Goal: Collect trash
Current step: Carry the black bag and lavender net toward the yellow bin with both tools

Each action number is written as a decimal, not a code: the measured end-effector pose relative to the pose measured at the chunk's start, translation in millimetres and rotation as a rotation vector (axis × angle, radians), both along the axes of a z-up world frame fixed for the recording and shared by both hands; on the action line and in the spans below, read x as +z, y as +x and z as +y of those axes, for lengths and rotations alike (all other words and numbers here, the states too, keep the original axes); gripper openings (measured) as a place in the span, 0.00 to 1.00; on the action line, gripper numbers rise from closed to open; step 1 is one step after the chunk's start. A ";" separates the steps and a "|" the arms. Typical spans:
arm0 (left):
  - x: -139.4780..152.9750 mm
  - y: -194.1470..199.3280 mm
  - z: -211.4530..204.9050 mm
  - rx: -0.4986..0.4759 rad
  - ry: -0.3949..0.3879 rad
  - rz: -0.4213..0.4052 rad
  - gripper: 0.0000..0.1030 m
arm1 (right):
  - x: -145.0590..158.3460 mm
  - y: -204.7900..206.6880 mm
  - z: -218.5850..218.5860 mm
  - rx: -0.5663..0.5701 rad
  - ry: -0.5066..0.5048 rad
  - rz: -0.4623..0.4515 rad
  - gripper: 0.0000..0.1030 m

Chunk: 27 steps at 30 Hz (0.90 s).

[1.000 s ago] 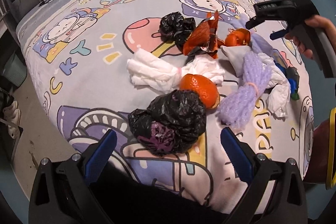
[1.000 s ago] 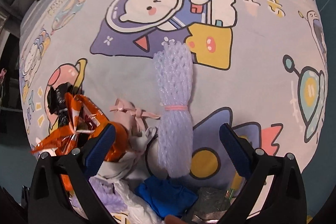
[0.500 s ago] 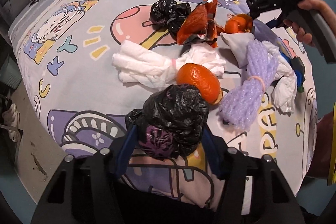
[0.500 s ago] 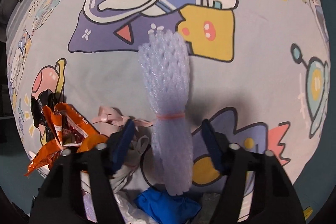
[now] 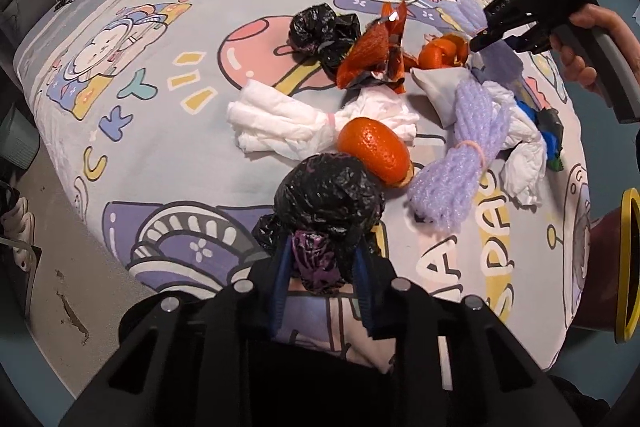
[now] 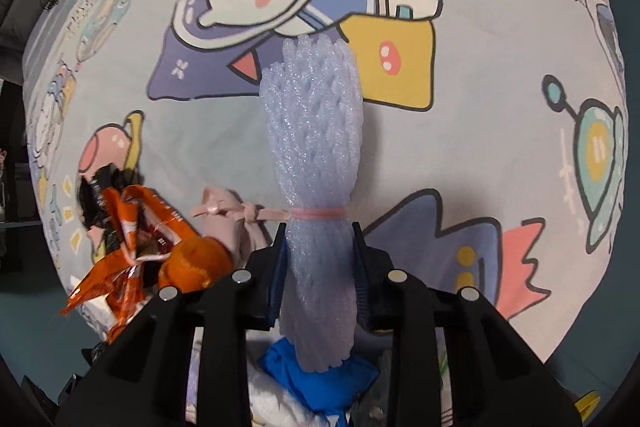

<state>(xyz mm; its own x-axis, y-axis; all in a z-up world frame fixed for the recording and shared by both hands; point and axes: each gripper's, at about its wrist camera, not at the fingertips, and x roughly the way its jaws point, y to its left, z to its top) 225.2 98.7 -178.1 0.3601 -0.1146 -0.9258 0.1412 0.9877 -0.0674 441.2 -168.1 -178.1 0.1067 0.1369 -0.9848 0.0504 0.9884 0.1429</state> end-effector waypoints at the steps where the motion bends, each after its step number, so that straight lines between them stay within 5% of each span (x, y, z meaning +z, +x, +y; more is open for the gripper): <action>1: 2.5 -1.9 1.8 0.002 -0.005 -0.003 0.26 | 7.3 -3.3 -1.9 0.003 0.007 -0.012 0.27; 15: 57.8 -35.0 2.5 -0.039 -0.046 -0.098 0.25 | 69.5 -68.8 -19.6 0.051 0.086 -0.106 0.27; 27: 84.0 -51.2 -42.7 -0.130 -0.044 -0.148 0.25 | 93.8 -159.7 -88.3 -0.025 0.171 -0.147 0.27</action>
